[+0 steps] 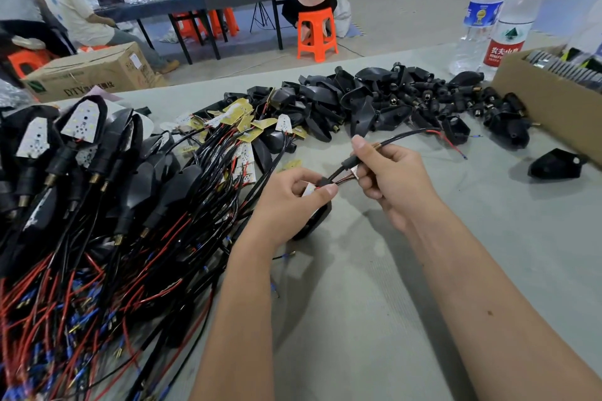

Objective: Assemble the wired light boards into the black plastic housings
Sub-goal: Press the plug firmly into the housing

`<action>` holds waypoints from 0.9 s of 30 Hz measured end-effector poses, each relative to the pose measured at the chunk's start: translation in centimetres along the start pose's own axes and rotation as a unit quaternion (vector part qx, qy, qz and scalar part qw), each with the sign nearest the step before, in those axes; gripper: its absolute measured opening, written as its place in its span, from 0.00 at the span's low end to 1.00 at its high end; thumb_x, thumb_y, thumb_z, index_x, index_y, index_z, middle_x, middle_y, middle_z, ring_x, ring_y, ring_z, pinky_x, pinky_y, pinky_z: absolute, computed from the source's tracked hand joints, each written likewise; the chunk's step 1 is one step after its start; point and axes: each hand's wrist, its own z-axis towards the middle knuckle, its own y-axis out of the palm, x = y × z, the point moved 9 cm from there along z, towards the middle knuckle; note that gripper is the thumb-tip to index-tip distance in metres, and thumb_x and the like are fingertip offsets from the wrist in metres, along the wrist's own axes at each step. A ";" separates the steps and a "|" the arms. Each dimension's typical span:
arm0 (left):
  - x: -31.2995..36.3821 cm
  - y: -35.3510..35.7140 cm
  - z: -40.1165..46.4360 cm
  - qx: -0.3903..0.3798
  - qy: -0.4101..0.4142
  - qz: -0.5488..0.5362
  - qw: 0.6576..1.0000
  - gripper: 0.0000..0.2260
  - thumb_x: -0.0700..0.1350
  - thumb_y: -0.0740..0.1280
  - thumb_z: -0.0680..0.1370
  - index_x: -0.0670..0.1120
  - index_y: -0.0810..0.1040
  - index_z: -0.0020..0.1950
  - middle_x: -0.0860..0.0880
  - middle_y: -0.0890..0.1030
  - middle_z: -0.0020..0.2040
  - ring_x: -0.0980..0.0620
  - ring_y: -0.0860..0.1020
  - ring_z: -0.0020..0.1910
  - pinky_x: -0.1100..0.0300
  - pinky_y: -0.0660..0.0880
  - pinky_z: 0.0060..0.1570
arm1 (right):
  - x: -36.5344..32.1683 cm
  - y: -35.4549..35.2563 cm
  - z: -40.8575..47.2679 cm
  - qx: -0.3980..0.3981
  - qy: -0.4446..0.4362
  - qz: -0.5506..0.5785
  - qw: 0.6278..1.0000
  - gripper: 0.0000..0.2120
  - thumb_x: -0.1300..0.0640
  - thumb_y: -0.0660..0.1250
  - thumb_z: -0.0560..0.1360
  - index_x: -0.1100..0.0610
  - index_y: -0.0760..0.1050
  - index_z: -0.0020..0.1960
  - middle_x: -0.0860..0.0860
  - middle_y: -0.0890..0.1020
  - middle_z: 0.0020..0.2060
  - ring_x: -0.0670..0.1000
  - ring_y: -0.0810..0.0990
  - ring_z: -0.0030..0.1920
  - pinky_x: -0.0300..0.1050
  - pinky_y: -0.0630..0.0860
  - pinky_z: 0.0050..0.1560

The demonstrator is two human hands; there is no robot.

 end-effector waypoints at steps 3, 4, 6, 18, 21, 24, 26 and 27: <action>0.4 0.2 -0.1 -0.012 0.025 -0.011 1.000 0.05 0.42 0.74 0.78 0.41 0.84 0.49 0.43 0.87 0.42 0.43 0.86 0.43 0.50 0.81 0.48 | -0.2 -0.2 0.1 0.002 -0.005 0.014 1.000 0.15 0.51 0.74 0.78 0.62 0.81 0.41 0.51 0.76 0.28 0.46 0.69 0.25 0.37 0.63 0.22; 0.6 0.2 -0.2 -0.010 0.037 -0.006 0.999 0.04 0.42 0.75 0.77 0.42 0.85 0.48 0.43 0.87 0.42 0.47 0.85 0.40 0.55 0.79 0.44 | -0.2 0.0 0.1 -0.005 -0.005 0.008 1.000 0.15 0.51 0.74 0.78 0.62 0.81 0.42 0.51 0.76 0.28 0.46 0.69 0.25 0.36 0.63 0.22; 1.0 0.3 -0.2 -0.004 0.059 -0.007 0.998 0.02 0.40 0.76 0.76 0.43 0.86 0.48 0.44 0.87 0.41 0.53 0.81 0.37 0.62 0.76 0.40 | 0.1 0.6 -0.1 -0.026 0.003 -0.006 1.000 0.14 0.51 0.74 0.78 0.62 0.81 0.43 0.51 0.76 0.28 0.46 0.70 0.25 0.36 0.63 0.22; 1.9 -1.0 -0.3 0.072 0.123 -0.031 0.989 0.07 0.38 0.79 0.72 0.50 0.85 0.44 0.51 0.85 0.40 0.58 0.81 0.38 0.64 0.79 0.40 | 0.4 1.9 -0.7 -0.082 0.034 -0.006 0.996 0.13 0.53 0.72 0.80 0.64 0.81 0.49 0.52 0.77 0.30 0.47 0.71 0.27 0.36 0.65 0.23; 2.2 -1.4 -0.4 0.080 0.138 -0.027 0.987 0.09 0.37 0.79 0.72 0.50 0.85 0.44 0.53 0.85 0.42 0.61 0.81 0.40 0.68 0.77 0.40 | 0.2 2.2 -1.0 -0.107 0.042 0.011 0.993 0.08 0.57 0.69 0.81 0.61 0.82 0.49 0.53 0.78 0.34 0.48 0.73 0.31 0.37 0.66 0.25; 2.2 -1.6 -0.3 0.072 0.139 -0.035 0.987 0.10 0.37 0.79 0.72 0.52 0.85 0.44 0.55 0.85 0.41 0.61 0.82 0.41 0.68 0.77 0.41 | -0.3 2.2 -1.0 -0.110 0.030 0.041 0.993 0.06 0.61 0.67 0.81 0.60 0.83 0.52 0.54 0.81 0.38 0.48 0.76 0.36 0.37 0.70 0.29; 2.0 -1.6 -0.3 0.064 0.134 -0.040 0.988 0.11 0.37 0.78 0.73 0.54 0.86 0.44 0.55 0.85 0.41 0.59 0.82 0.40 0.65 0.79 0.42 | -0.6 2.2 -0.9 -0.118 0.017 0.069 0.990 0.07 0.65 0.67 0.80 0.60 0.83 0.54 0.55 0.82 0.41 0.48 0.78 0.38 0.37 0.74 0.32; 1.9 -1.6 -0.2 0.062 0.132 -0.039 0.989 0.11 0.38 0.78 0.73 0.55 0.86 0.44 0.55 0.85 0.41 0.58 0.82 0.39 0.64 0.79 0.42 | -0.7 2.3 -0.9 -0.121 0.011 0.079 0.989 0.08 0.66 0.66 0.80 0.60 0.82 0.55 0.56 0.83 0.42 0.49 0.79 0.39 0.38 0.75 0.35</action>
